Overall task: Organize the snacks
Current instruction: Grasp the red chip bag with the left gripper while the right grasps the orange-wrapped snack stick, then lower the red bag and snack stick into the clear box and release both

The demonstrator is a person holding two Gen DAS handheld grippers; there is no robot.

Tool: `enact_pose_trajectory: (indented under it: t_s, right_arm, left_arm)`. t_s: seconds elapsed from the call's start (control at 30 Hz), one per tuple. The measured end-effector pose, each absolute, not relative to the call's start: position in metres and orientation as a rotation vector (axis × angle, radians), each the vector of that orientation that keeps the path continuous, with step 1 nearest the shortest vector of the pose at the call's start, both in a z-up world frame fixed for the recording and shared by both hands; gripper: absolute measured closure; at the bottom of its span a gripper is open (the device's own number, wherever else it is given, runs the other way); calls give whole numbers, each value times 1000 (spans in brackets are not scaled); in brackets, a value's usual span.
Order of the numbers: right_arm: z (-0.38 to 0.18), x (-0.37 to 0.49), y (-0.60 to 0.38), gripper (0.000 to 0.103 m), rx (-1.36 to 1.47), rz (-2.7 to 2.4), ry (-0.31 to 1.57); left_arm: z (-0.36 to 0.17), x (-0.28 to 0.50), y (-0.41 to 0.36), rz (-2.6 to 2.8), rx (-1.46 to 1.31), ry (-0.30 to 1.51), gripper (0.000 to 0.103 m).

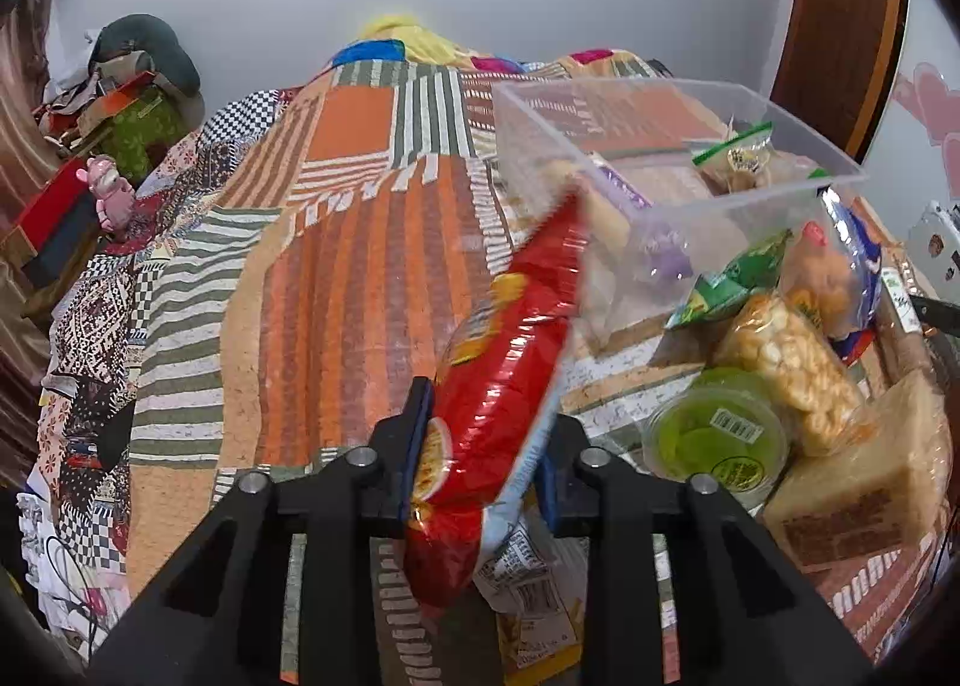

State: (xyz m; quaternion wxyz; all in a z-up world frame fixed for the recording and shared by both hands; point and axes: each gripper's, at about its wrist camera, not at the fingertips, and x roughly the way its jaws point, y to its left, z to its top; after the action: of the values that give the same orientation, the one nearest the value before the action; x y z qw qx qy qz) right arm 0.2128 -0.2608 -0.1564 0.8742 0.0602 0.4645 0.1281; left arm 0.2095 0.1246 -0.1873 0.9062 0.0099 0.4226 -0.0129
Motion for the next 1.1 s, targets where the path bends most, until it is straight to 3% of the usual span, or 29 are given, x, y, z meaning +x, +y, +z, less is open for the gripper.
enact_pose_trajectory:
  t_s: [0.07, 0.6, 1.1]
  right_arm:
    - [-153, 212, -261, 79, 125, 259, 959]
    - [-90, 198, -267, 83, 86, 267, 796]
    - [-51, 226, -210, 82, 72, 412, 659]
  left_arm:
    - [-182, 208, 125, -27, 8, 862, 80]
    - [-116, 191, 109, -35, -27, 742, 80]
    - [-69, 221, 67, -101, -68, 649, 80]
